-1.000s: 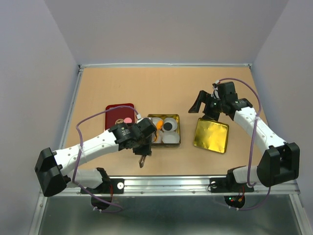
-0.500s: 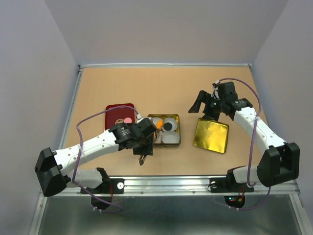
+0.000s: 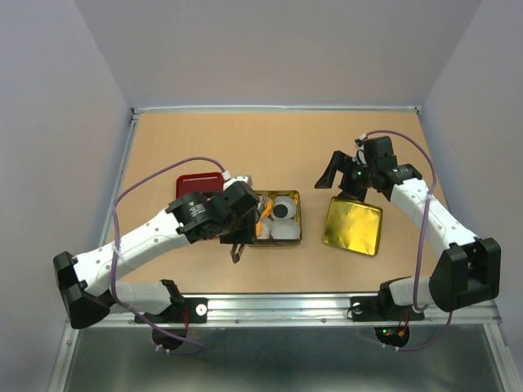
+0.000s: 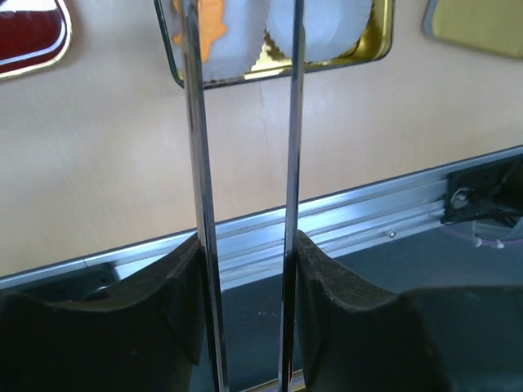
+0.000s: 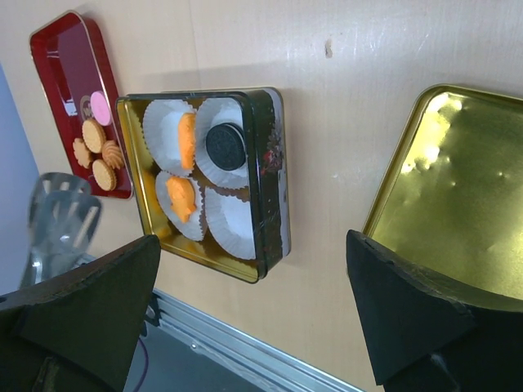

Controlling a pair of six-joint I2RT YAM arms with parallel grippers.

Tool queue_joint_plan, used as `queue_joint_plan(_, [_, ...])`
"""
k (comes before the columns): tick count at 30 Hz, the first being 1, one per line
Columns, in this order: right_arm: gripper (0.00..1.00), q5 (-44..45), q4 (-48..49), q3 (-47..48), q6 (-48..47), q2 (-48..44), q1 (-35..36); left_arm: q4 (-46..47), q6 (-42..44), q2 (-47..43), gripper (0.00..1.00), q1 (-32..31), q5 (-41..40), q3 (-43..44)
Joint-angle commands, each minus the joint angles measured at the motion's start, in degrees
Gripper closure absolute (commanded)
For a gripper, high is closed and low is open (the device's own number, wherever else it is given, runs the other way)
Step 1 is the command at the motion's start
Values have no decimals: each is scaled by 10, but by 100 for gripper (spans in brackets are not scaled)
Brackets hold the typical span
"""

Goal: Pack the cookies

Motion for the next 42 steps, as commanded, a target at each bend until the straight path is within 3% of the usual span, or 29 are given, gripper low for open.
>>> queue_joint_plan(1, [0,-7,20,-5,0,-11,-3,-71,-11,-25,46,-3,-60,48])
queue_joint_plan(7, [0,-10,20,-2,-1,-5,-3,-74,-2,-66,43,40,-77,-33])
queue_joint_plan(13, [0,-14,21,3,-6,0,-3,-40,66,-124,43,177,-34,-122])
queue_joint_plan(23, [0,-15,21,-3,-8,4,-3,9,137,-103,42,301,-28,-176])
queue_joint_plan(42, [0,-5,31,-35,-15,-3,-3,52,172,-42,43,312,5,-182])
